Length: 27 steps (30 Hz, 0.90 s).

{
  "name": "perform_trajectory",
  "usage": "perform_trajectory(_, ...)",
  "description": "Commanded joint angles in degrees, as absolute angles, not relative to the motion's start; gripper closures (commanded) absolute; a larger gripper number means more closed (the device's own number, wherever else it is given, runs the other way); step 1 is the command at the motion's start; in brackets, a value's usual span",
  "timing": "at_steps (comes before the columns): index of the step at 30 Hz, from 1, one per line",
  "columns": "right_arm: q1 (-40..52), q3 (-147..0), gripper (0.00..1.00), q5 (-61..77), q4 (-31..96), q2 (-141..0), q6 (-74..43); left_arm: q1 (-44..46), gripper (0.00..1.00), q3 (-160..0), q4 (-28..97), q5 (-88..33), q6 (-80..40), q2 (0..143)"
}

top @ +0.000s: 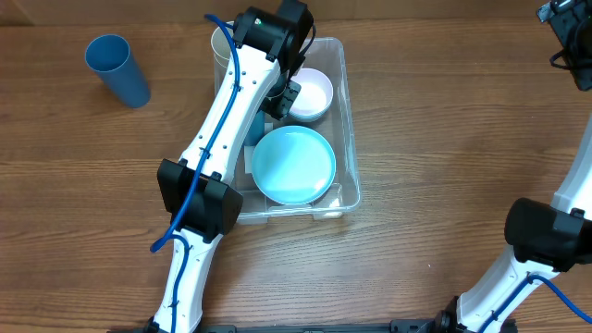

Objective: Pack container
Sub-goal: 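Carry the teal cup into the container beside the beige cups and release, then move the left gripper back and grip the second teal cup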

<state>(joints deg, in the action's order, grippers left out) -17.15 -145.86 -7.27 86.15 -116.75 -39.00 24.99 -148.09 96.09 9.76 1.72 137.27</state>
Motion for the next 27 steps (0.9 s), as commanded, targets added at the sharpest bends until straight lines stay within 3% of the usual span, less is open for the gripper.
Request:
perform_trajectory(1, -17.10, -146.21, 0.00, -7.42, 85.84, -116.31, -39.27, 24.73, 0.52, -150.26, 96.82, 10.85, 2.59, 137.56)
perform_trajectory(4, -17.10, -146.21, 0.00, -7.42, 85.84, -116.31, -39.27, 24.84, 0.46, -152.05, 96.79, 10.90, 2.61, 135.90)
perform_trajectory(10, -17.10, -146.21, 0.00, -7.42, 85.84, -116.31, -39.27, 24.82, 0.45, -158.08, 96.79, 10.92, 2.55, 130.19)
perform_trajectory(15, -17.10, -146.21, 0.00, -7.42, 85.84, -116.31, -39.27, 23.27, 0.36, -160.81, 94.59, 12.08, -0.58, 122.41)
perform_trajectory(18, -17.10, -146.21, 0.00, -7.42, 85.84, -116.31, -39.27, 19.31, 0.30, -160.90, 92.55, 16.60, -2.44, 118.34)
perform_trajectory(22, -17.10, -146.21, 0.00, -7.42, 85.84, -116.31, -39.24, 9.52, 0.32, -160.00, 91.11, 17.08, -5.50, 118.78)
perform_trajectory(27, -17.10, -146.21, 0.00, -7.42, 85.84, -116.31, -39.27, -2.24, 0.30, -159.37, 86.78, 8.54, -7.62, 126.82)
